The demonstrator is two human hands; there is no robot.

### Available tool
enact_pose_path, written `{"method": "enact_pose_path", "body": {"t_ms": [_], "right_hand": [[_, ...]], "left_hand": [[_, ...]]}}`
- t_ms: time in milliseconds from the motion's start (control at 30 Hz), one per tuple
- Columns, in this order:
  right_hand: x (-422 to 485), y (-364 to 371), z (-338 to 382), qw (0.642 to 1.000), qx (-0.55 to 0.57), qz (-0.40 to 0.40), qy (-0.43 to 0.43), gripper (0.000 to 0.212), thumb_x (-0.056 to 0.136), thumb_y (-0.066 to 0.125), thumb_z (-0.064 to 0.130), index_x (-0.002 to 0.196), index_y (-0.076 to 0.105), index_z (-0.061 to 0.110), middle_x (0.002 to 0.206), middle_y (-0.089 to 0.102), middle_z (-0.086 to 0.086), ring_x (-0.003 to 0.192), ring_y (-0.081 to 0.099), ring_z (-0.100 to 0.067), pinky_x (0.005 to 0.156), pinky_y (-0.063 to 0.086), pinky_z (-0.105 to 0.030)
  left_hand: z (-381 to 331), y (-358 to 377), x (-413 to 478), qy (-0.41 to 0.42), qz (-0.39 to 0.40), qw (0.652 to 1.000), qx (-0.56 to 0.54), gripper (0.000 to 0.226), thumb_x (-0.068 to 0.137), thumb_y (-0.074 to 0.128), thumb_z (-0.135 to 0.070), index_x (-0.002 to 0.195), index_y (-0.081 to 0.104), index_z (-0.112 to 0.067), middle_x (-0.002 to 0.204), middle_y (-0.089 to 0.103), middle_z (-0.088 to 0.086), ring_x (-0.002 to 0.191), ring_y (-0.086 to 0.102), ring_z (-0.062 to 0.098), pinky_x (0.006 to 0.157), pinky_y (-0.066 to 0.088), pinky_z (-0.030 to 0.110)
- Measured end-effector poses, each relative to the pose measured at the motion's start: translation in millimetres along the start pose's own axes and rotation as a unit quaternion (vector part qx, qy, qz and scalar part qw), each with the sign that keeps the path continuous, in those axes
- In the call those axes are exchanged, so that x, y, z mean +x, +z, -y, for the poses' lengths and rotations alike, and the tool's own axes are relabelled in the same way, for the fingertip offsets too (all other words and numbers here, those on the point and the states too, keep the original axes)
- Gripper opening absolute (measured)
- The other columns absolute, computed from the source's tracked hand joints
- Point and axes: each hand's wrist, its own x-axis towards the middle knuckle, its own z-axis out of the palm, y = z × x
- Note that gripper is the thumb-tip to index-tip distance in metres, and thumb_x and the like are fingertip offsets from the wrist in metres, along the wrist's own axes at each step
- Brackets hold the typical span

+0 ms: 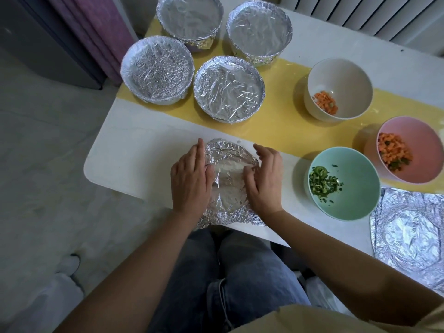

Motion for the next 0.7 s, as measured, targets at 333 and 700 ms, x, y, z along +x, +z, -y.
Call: {"method": "enact_pose_path", "body": {"t_ms": [333,700], "right_hand": [[10,-1,-6,0.990,0.029,0.138,0.022,0.051,0.092,0.045,0.023,0.140,0.048,0.009,0.137,0.053,-0.009,0.124,0.049,-0.024,0.106,0.036,-0.033],[50,18,21,0.957,-0.082,0.251,-0.118,0.055,0.094,0.032,0.044,0.142,0.049,0.021,0.144,0.049,-0.007,0.131,0.045,-0.025,0.106,0.025,-0.040]], "left_hand": [[-14,-1,-5,-0.107,-0.007,0.994,-0.031,0.064,0.096,0.016,-0.040,0.149,0.035,-0.010,0.138,0.047,0.010,0.113,0.052,0.029,0.089,0.042,0.043],[11,-9,-38,-0.251,-0.082,0.963,-0.053,0.049,0.092,0.022,-0.042,0.094,0.056,-0.006,0.092,0.061,0.014,0.083,0.061,0.038,0.071,0.044,0.045]]}}
